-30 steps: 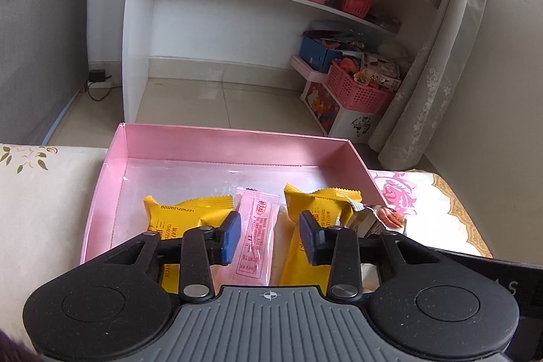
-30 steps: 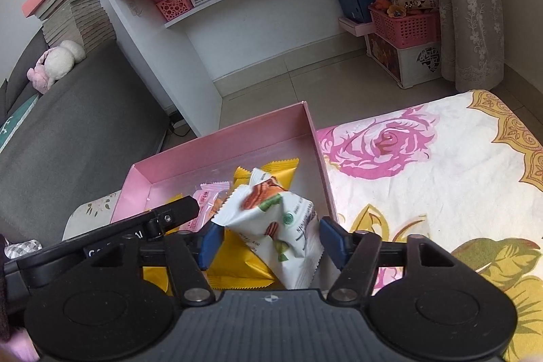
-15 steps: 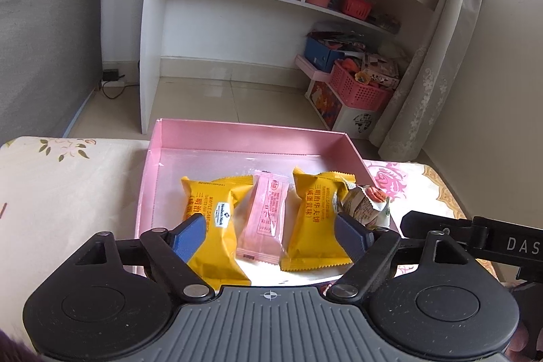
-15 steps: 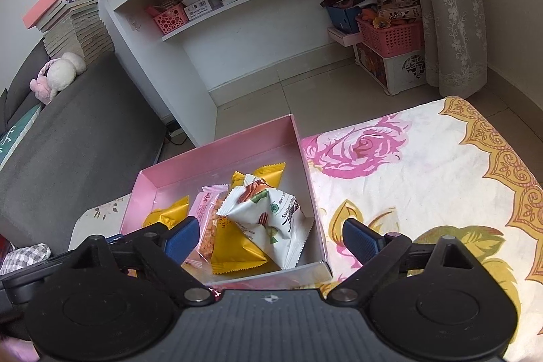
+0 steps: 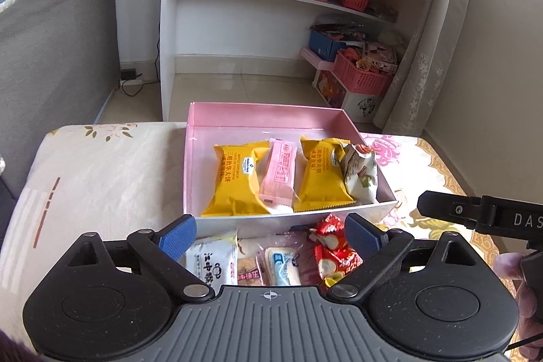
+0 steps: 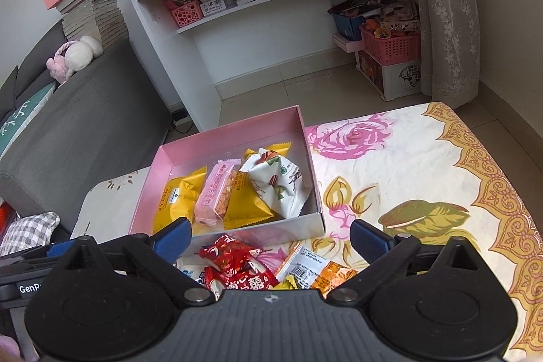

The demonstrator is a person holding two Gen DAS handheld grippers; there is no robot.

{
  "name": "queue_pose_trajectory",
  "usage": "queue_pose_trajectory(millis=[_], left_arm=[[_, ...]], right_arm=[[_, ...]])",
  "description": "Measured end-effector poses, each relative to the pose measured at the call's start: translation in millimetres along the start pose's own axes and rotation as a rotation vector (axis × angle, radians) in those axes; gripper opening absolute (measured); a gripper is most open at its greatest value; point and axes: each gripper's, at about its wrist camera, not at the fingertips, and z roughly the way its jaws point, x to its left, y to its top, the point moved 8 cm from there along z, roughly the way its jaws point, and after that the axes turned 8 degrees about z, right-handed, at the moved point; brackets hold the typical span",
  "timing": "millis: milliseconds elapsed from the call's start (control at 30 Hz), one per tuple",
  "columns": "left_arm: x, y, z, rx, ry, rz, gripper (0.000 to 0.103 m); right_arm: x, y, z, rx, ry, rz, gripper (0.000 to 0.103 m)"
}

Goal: Organize snacks
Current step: 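Withdraw both grippers from the box back over the snack pile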

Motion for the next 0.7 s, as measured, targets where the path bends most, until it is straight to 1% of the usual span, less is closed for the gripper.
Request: queue_pose_trajectory(millis=[267,400,500,567,700], left_arm=[[5.8,-32.5,-25.5,0.026,0.022,0.006,0.098],[8.7,-45.5,-30.3,0.029,0.03,0.012,0.098],[13.0,-53.7,-33.2,0.012,0.032,0.018,0.098],[18.3,-60.9,-34.4,0.019,0.051,0.018,0.098],[26.6,-72.7,-34.1,0.032,0.067,0.032,0.098]], right_arm=[[4.5,-22.8,-18.5,0.003,0.002,-0.037,0.095],[4.9,-35.7,-20.1,0.008,0.003,-0.059,0.095],[4.5,-44.6,-20.9,-0.01,-0.002,-0.09,0.096],[3.6,-51.5,-21.8,-0.025,-0.002,-0.116,0.096],[4.2,-61.2,-20.8,-0.016,0.003,-0.173,0.096]])
